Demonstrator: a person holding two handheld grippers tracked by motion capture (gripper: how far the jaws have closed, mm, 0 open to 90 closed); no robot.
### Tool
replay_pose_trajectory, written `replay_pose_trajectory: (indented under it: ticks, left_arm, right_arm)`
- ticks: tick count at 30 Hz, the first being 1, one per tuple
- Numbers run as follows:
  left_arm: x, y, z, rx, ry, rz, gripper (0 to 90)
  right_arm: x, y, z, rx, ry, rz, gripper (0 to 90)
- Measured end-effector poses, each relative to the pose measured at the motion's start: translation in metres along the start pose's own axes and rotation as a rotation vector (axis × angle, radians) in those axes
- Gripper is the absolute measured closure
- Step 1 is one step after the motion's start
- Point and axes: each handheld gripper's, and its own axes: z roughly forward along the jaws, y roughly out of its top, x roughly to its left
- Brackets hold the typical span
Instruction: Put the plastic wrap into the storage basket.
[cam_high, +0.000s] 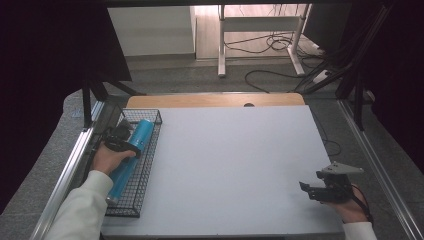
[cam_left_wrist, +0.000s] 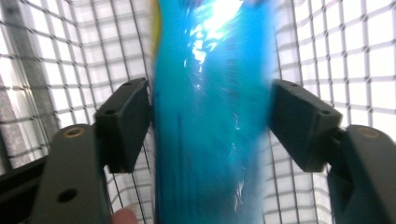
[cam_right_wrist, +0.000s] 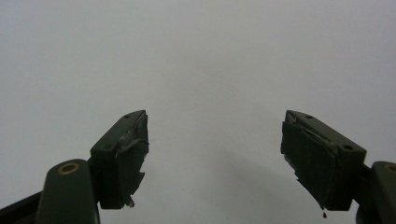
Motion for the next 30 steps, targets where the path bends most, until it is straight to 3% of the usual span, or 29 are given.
replay_pose_trajectory:
  ticks: [1,3,11,17,23,25,30]
  left_arm:
    - [0.000,0.001,-0.006,-0.024,-0.009,-0.002,38.8]
    - [-0.002,0.002,-0.014,-0.028,-0.008,0.011,38.2]
    - [-0.010,-0.004,-0.028,-0.092,-0.040,0.045,20.3]
    - [-0.018,-0.012,-0.044,-0.189,-0.117,0.077,17.4]
    - [-0.037,-0.026,-0.051,-0.253,-0.156,0.141,16.8]
    - [-0.048,-0.033,-0.052,-0.280,-0.157,0.167,16.7]
    - [-0.075,-0.049,-0.049,-0.320,-0.207,0.242,16.8]
  right_arm:
    - [0.000,0.000,0.000,0.000,-0.001,-0.001,23.6]
    - [0.001,0.001,0.000,-0.003,-0.001,-0.004,23.6]
    - [0.001,0.001,-0.002,-0.004,-0.001,-0.007,23.3]
    - [0.001,-0.002,-0.003,-0.001,-0.007,-0.004,23.3]
    - [0.001,-0.003,-0.006,-0.006,-0.014,0.000,23.3]
    - [0.001,-0.003,-0.006,-0.005,-0.015,-0.001,23.3]
    - [0.004,-0.001,-0.005,-0.003,-0.013,-0.007,23.2]
